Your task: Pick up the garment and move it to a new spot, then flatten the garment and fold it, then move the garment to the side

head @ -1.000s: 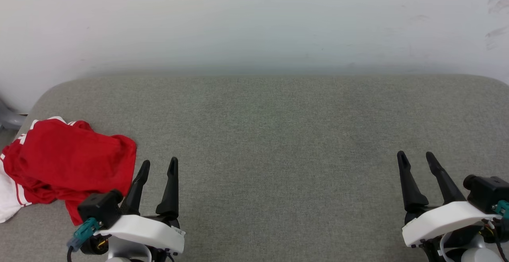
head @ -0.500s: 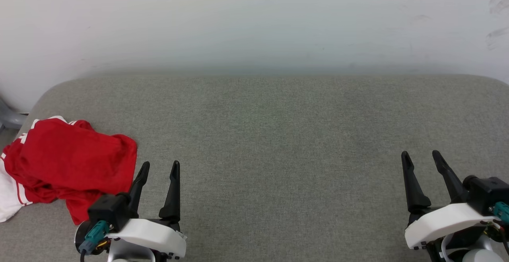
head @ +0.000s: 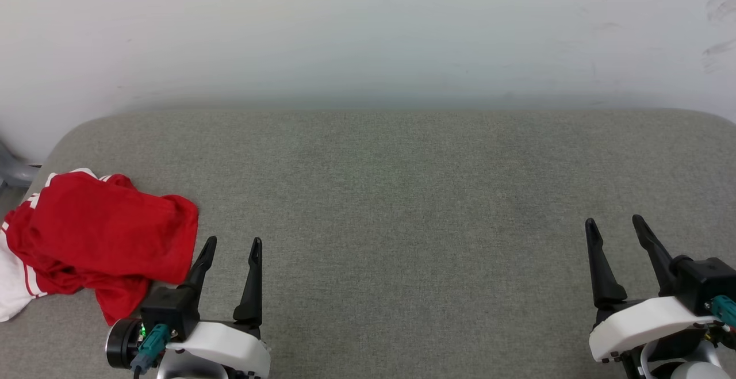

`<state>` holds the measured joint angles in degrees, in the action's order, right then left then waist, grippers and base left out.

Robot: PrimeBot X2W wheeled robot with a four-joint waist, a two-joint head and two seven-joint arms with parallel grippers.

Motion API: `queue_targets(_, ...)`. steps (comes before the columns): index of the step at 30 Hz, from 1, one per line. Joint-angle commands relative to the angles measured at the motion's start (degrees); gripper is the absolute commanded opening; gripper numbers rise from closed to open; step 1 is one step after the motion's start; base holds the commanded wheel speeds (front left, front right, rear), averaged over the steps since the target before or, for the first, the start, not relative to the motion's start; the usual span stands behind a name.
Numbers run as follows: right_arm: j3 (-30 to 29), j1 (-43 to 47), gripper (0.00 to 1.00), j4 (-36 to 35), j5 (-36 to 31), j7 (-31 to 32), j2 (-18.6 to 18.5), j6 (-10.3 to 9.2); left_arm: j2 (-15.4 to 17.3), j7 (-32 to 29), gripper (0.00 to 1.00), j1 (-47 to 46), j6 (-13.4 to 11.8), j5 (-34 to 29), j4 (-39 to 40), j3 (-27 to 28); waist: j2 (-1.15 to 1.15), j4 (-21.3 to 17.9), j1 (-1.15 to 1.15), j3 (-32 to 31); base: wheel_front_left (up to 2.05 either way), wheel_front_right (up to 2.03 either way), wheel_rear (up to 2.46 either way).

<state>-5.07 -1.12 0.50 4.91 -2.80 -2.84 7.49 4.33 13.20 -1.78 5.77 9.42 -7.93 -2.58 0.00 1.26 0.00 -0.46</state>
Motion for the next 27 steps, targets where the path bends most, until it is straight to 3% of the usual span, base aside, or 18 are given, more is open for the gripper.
queue_targets(1, -0.10, 0.46, 1.00, -0.44, -0.83, -0.35, -0.07, -0.01, -0.09, 0.43, 1.00, 0.16, -0.19, -1.18, 0.03, 0.07, 0.00, 0.03, 0.00, 0.01, 0.00, 0.00, 0.00)
queue_targets(16, 0.08, 1.18, 1.00, -1.06, -5.16, -1.75, -0.06, -0.01, -0.63, 2.02, 1.00, 0.47, 0.43, -5.12, -0.80, 0.95, 0.00, 1.35, 0.00, -0.35, 0.00, 0.00, 0.00)
queue_targets(27, 2.15, 1.23, 1.00, -1.53, -3.49, -1.63, -0.05, -0.01, -0.97, 2.01, 1.00, -0.57, 0.96, -3.89, -2.91, 3.08, 0.00, 7.31, 0.00, -0.80, 0.00, 0.00, 0.00)
